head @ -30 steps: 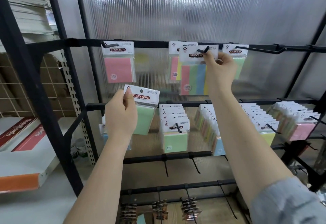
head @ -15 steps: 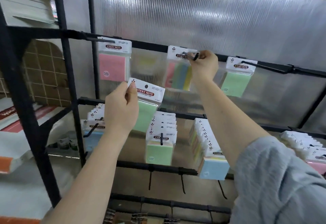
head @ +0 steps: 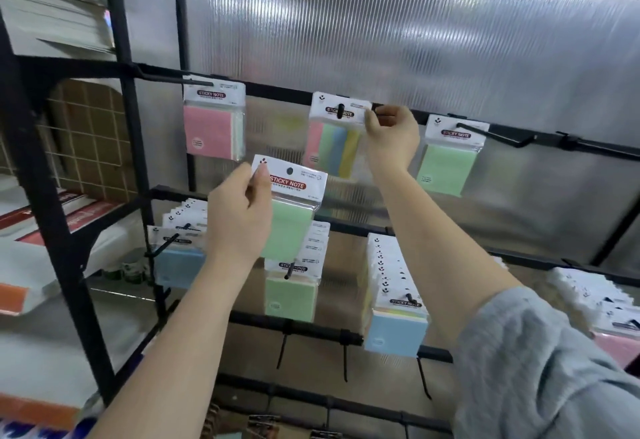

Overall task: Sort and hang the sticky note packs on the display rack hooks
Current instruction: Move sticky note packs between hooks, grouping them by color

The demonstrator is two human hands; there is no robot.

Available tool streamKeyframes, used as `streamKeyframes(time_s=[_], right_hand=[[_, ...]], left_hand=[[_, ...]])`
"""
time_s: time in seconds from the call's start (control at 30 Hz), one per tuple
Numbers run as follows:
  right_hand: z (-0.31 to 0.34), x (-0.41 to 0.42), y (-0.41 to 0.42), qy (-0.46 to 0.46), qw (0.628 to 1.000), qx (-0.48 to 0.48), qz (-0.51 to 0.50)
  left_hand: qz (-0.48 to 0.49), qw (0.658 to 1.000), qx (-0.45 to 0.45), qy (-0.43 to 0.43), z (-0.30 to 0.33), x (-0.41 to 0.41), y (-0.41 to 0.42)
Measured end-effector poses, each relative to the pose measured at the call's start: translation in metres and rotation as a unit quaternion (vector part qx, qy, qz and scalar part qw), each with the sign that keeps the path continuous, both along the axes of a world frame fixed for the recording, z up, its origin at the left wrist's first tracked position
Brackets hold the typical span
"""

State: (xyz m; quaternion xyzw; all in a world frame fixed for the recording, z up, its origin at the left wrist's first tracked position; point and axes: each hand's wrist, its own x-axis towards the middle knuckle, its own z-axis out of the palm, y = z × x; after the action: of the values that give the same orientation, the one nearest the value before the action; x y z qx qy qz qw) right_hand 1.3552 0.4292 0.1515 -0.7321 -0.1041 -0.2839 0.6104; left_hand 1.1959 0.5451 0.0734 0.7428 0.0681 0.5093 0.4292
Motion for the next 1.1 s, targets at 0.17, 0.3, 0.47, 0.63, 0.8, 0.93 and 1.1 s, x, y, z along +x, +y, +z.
streamKeyframes(time_s=[0.17, 0.3, 0.47, 0.63, 0.8, 0.93, 1.1], right_hand=[[-0.027, -0.031, -0.035, -0.019, 0.992, -0.125, 0.001], [-0.054, -0.062, -0.072, 0.001, 0.984, -0.176, -0.029], [-0.082, -0.085, -0.108, 0.042, 0.986, -0.147, -0.064], [-0.1, -0.096, -0.147, 0.062, 0.988, -0.119, -0.075], [-0.116, -0.091, -0.199, 0.075, 0.979, -0.173, -0.083], [-0.132, -0.082, -0.24, 0.094, 0.967, -0.229, -0.063], [-0.138, -0.08, -0.271, 0.102, 0.967, -0.228, -0.041]], left_hand=[[-0.03, 0.999, 0.002, 0.022, -0.004, -0.014, -0.005], [-0.064, 0.997, 0.002, 0.036, -0.006, -0.023, -0.014], [-0.082, 0.996, 0.017, 0.031, -0.002, -0.025, -0.036], [-0.114, 0.993, 0.014, -0.002, 0.01, -0.019, -0.073], [-0.134, 0.99, -0.008, -0.04, 0.022, 0.0, -0.117], [-0.129, 0.989, -0.023, -0.072, 0.034, 0.015, -0.152], [-0.144, 0.984, -0.047, -0.096, 0.047, 0.03, -0.182]])
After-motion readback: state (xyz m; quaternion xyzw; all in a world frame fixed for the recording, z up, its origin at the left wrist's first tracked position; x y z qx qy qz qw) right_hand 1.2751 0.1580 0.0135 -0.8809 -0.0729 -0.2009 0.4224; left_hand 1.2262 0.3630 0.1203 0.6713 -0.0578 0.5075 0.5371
